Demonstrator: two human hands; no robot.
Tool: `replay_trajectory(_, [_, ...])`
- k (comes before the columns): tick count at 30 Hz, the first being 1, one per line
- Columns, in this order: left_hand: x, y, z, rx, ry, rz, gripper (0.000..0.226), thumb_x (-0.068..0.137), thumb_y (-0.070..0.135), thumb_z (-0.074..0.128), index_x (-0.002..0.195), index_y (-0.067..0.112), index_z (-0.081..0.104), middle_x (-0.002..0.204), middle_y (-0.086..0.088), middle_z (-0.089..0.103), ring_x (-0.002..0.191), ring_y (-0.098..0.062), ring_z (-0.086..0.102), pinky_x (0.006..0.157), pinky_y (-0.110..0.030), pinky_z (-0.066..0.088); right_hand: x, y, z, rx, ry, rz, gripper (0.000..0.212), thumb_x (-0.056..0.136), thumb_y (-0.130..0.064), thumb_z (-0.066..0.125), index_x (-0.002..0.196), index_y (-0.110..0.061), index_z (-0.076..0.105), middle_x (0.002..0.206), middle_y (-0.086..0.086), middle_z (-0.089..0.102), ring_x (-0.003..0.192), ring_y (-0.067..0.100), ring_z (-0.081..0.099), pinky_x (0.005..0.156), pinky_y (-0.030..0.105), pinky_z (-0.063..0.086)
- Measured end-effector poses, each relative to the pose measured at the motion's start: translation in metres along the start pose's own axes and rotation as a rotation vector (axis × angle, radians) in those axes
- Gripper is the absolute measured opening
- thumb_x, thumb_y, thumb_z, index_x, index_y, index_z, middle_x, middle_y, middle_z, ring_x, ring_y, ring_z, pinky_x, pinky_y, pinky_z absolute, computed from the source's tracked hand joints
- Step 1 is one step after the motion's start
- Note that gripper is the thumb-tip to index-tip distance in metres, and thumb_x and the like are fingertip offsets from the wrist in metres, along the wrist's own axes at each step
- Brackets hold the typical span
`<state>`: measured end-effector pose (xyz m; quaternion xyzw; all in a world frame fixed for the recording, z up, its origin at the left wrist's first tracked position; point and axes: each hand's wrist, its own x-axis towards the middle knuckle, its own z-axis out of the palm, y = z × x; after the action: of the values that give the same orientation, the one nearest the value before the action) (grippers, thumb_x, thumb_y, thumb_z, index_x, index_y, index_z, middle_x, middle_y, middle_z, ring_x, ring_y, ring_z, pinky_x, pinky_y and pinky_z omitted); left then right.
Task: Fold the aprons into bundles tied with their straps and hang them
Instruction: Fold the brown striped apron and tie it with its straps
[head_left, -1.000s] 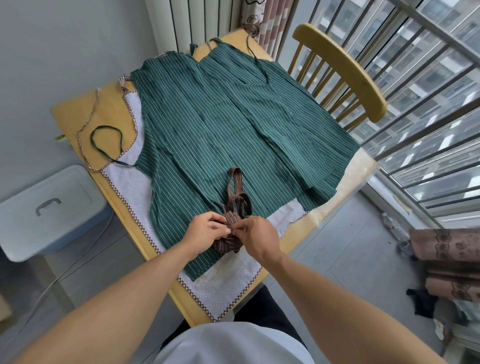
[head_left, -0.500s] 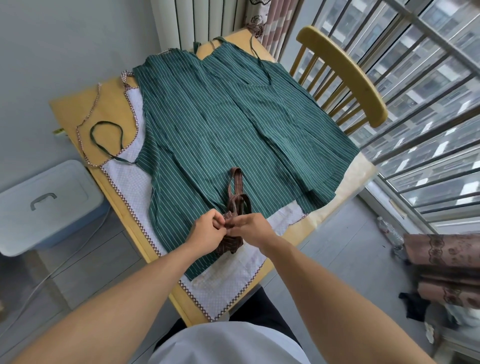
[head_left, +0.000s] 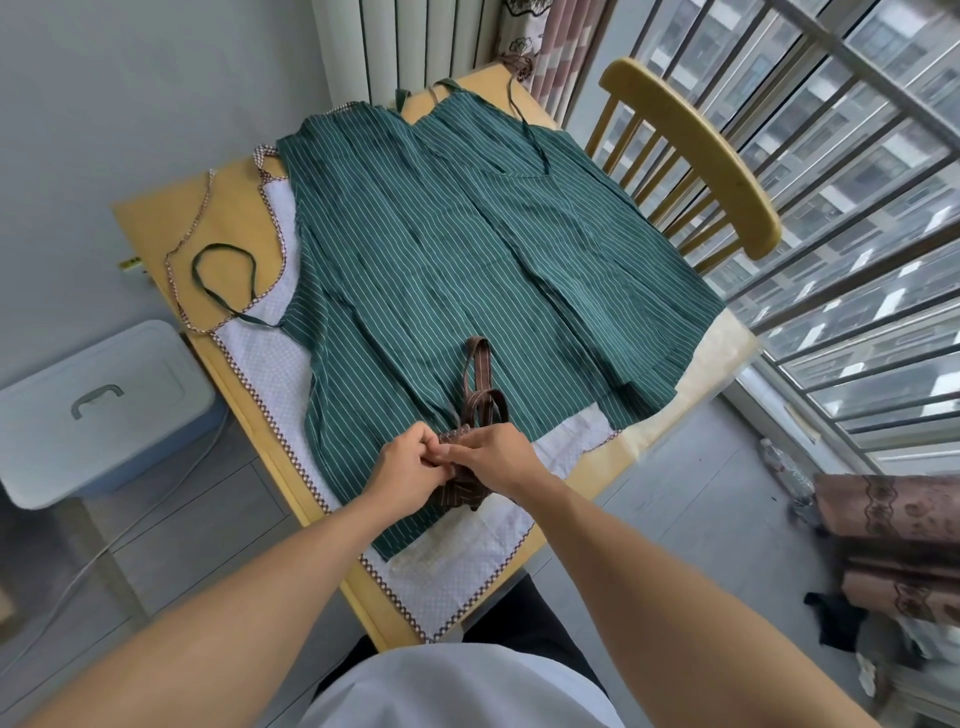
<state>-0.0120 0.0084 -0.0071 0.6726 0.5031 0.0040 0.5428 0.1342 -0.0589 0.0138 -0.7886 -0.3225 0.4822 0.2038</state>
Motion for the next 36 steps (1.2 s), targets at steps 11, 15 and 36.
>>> replay_trajectory(11, [0.003, 0.005, -0.005, 0.106, 0.014, 0.046, 0.023, 0.081, 0.005, 0.073, 0.079, 0.017, 0.053, 0.069, 0.004, 0.059, 0.059, -0.010, 0.053, 0.057, -0.027, 0.046, -0.005, 0.024, -0.012, 0.304, 0.296, 0.180, 0.025, 0.093, -0.035, 0.073, 0.077, -0.016, 0.077, 0.074, 0.004, 0.075, 0.063, 0.011, 0.062, 0.057, 0.022, 0.048])
replay_trajectory(15, [0.011, 0.013, -0.010, 0.253, -0.054, 0.076, 0.017, 0.084, 0.014, 0.073, 0.090, 0.027, 0.065, 0.077, 0.006, 0.067, 0.073, -0.012, 0.064, 0.066, -0.029, 0.053, -0.003, 0.026, -0.009, 0.259, 0.292, 0.142, 0.038, 0.096, -0.044, 0.066, 0.085, -0.009, 0.078, 0.084, 0.013, 0.076, 0.072, 0.021, 0.070, 0.077, 0.040, 0.059])
replay_trajectory(36, [0.004, 0.015, -0.011, 0.870, -0.237, 0.191, 0.022, 0.109, 0.033, 0.034, 0.095, 0.026, 0.049, 0.085, 0.001, 0.058, 0.078, -0.019, 0.059, 0.072, -0.039, 0.047, 0.007, 0.042, -0.016, 0.100, 0.115, 0.261, 0.035, 0.105, -0.037, 0.051, 0.100, -0.007, 0.068, 0.083, 0.008, 0.068, 0.070, 0.018, 0.062, 0.067, 0.033, 0.054])
